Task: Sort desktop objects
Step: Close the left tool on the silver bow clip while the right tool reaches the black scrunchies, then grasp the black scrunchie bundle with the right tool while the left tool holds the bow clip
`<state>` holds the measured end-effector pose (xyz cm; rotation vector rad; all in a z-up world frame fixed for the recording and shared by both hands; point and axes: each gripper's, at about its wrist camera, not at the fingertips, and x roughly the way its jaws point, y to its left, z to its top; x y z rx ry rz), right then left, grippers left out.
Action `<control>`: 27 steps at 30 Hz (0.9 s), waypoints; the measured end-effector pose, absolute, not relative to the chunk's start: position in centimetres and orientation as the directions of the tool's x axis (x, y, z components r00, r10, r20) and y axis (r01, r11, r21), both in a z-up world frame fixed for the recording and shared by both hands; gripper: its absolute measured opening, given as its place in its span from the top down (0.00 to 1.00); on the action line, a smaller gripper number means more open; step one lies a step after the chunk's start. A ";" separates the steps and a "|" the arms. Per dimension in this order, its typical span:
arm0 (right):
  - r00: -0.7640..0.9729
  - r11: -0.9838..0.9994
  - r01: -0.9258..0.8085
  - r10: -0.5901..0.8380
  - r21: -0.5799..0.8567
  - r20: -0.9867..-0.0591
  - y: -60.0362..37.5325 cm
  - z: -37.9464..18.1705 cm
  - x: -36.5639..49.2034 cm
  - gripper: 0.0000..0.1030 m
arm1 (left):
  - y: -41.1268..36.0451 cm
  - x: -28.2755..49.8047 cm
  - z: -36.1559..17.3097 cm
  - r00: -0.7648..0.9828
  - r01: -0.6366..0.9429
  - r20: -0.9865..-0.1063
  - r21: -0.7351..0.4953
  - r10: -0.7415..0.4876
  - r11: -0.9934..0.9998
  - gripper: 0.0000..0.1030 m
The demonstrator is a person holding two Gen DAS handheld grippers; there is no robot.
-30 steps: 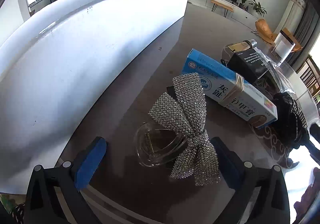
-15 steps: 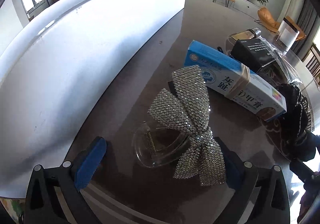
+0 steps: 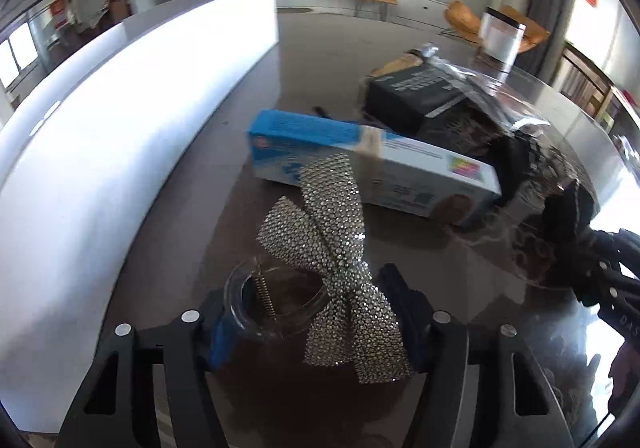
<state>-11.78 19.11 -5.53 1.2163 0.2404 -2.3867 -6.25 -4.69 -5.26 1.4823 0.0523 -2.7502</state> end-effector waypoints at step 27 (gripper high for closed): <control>-0.579 -0.981 0.194 -0.121 0.008 -0.806 23.9 -6.5 -9.1 0.02 | -2.4 -5.2 -6.3 -0.529 -0.052 -0.848 0.009 0.020 -0.999 0.00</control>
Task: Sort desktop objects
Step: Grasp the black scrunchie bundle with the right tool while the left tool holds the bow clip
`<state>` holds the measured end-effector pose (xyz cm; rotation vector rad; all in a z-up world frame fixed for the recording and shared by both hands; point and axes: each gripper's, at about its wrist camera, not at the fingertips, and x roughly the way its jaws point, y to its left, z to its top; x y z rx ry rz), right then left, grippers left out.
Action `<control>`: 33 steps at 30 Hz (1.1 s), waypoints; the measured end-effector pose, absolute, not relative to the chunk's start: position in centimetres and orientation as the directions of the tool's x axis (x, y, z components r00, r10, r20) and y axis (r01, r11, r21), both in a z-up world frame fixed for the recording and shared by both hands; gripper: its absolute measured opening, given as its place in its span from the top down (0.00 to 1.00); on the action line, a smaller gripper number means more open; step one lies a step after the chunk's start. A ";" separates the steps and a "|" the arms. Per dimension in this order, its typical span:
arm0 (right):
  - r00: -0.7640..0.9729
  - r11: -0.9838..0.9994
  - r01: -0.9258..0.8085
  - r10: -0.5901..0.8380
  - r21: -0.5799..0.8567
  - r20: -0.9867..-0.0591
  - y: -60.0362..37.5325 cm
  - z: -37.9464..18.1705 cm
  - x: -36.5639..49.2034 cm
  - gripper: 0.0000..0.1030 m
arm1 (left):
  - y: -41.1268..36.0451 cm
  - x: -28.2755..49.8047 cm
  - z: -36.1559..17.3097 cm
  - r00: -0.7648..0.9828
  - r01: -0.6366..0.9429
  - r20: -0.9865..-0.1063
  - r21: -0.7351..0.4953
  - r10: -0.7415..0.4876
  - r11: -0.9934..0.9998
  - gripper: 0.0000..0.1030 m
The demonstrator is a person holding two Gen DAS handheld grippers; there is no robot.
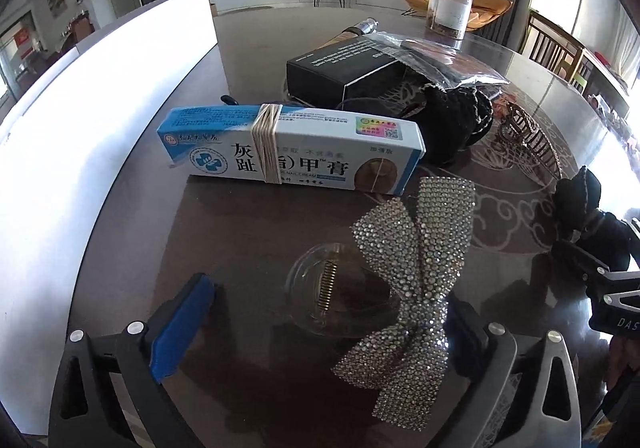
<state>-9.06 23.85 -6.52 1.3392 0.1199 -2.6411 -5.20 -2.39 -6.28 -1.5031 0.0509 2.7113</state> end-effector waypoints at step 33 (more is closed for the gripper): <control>-0.574 -0.982 0.187 -0.100 -0.012 -0.813 23.9 -6.7 -9.4 0.00 | -2.3 -6.7 -6.6 -0.578 -0.109 -0.814 0.000 0.063 -0.994 0.00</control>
